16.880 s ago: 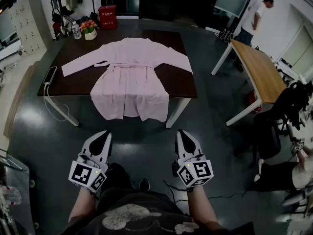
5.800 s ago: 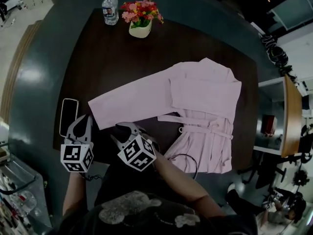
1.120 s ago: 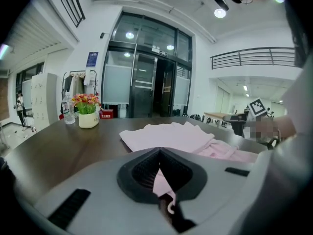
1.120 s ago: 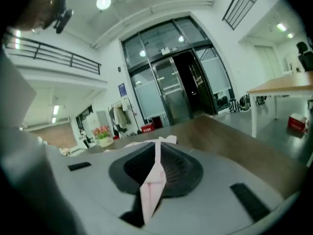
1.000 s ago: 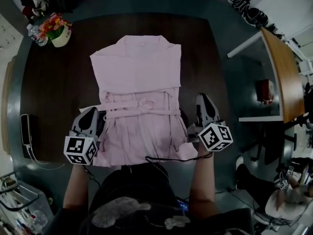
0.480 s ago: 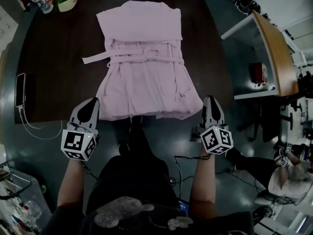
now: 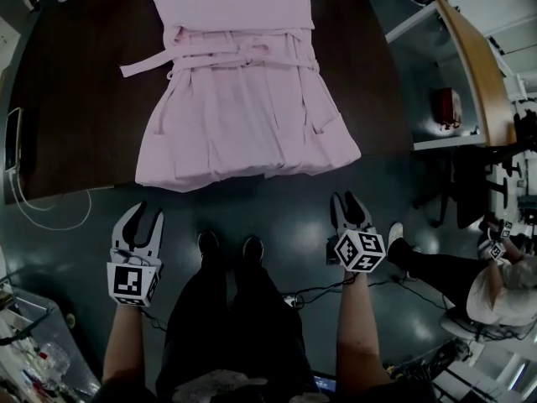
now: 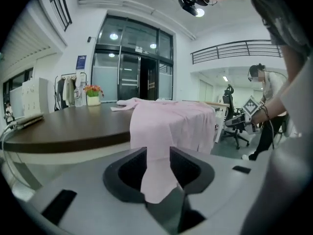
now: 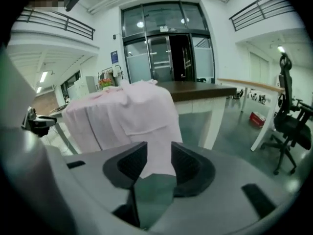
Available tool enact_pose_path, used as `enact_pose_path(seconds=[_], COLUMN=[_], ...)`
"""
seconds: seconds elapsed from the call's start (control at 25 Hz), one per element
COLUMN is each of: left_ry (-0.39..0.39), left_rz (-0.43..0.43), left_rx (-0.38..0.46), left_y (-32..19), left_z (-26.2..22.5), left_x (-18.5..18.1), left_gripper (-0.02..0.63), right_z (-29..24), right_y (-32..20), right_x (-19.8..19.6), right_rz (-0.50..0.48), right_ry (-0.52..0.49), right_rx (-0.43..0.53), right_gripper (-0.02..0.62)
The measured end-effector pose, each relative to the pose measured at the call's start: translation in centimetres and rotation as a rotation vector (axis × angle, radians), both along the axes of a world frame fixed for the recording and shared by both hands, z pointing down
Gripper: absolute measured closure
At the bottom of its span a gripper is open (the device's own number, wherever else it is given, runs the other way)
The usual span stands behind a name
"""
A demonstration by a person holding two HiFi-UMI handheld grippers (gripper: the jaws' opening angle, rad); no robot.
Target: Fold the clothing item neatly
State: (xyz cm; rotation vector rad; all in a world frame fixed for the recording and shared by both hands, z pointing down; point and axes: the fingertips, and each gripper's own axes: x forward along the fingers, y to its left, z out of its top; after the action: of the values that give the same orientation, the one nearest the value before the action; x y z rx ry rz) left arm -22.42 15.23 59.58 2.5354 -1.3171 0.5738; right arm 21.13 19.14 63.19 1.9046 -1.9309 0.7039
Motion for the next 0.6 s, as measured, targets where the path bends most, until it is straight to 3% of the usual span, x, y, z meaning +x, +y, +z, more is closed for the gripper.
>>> enact_pose_path(seconds=[0.2,0.32,0.6], left_ry=[-0.087,-0.126,-0.133], left_rz=[-0.026,-0.005,0.035], left_rx=[-0.062,-0.079,0.008], left_y=[-0.9,-2.4,-5.2], left_z=[9.1,14.3,20.7], left_x=[-0.7,-0.3,2.2], left_gripper=[0.352,0.32,0.304], right_z=[6.2,10.9,18.4], right_y=[-1.2,-2.4,-6.7], right_x=[2.3,3.8,5.5], right_rz=[-0.059,-0.079,-0.17], right_ry=[-0.032,-0.033,0.016], right_rx=[-0.012,-0.039,-0.002], right_gripper=[0.412,0.393,0.37])
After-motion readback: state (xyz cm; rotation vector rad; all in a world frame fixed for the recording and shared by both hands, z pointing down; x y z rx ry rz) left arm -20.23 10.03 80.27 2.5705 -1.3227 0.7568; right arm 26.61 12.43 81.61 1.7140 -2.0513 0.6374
